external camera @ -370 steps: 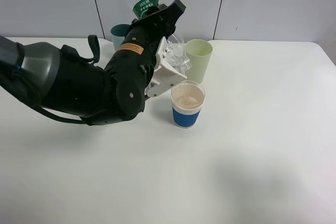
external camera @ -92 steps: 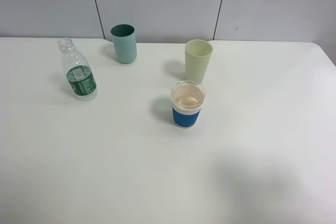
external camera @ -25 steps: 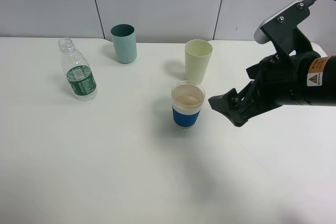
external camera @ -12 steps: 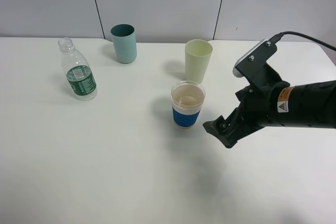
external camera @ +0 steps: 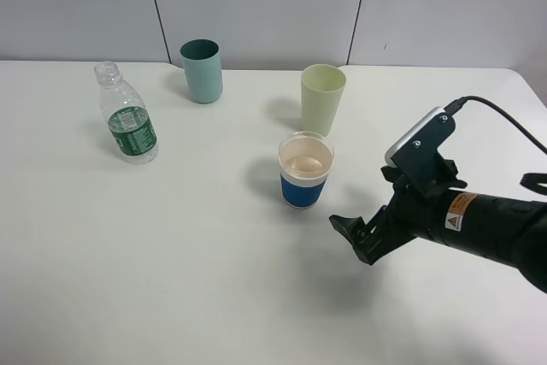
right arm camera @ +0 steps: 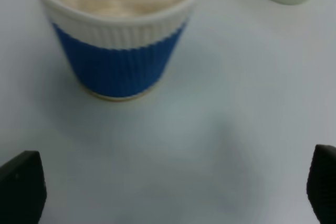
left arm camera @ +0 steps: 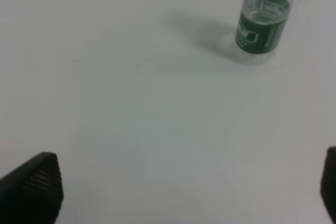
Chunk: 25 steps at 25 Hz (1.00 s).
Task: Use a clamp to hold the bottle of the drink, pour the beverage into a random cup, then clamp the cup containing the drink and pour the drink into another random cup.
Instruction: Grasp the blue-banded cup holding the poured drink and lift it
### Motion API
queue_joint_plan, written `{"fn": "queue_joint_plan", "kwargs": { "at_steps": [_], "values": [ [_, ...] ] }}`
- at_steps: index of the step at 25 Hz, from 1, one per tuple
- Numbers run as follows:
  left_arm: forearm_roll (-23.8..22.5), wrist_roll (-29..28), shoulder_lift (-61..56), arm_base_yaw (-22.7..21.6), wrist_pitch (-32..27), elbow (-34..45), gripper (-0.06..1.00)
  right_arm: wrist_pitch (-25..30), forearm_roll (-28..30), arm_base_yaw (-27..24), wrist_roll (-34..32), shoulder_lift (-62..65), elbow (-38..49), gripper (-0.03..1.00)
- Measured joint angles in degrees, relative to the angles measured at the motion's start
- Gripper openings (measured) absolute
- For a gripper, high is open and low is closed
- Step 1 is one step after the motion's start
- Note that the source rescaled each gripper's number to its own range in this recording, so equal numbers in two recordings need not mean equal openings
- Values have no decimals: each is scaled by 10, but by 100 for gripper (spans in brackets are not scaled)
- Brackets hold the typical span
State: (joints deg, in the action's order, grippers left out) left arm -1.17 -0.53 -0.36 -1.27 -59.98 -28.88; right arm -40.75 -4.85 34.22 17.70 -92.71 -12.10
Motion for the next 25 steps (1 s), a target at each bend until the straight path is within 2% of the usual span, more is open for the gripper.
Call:
{"fn": "queue_joint_plan", "kwargs": {
  "at_steps": [2, 5, 7, 9, 14, 25],
  "values": [
    [0, 0, 0, 0, 0, 0, 100, -52, -18, 0, 19, -42, 2, 100],
    [0, 0, 0, 0, 0, 0, 100, -160, -21, 0, 28, -102, 2, 100],
    [0, 0, 0, 0, -1, 0, 100, -231, -6, -1, 29, -139, 2, 100],
    [0, 0, 0, 0, -1, 0, 100, -270, 23, -1, 30, -175, 2, 100],
    [0, 0, 0, 0, -1, 0, 100, -282, 74, -1, 31, -234, 2, 100],
    [0, 0, 0, 0, -1, 0, 100, -287, 81, -2, 10, -245, -19, 100]
  ]
}}
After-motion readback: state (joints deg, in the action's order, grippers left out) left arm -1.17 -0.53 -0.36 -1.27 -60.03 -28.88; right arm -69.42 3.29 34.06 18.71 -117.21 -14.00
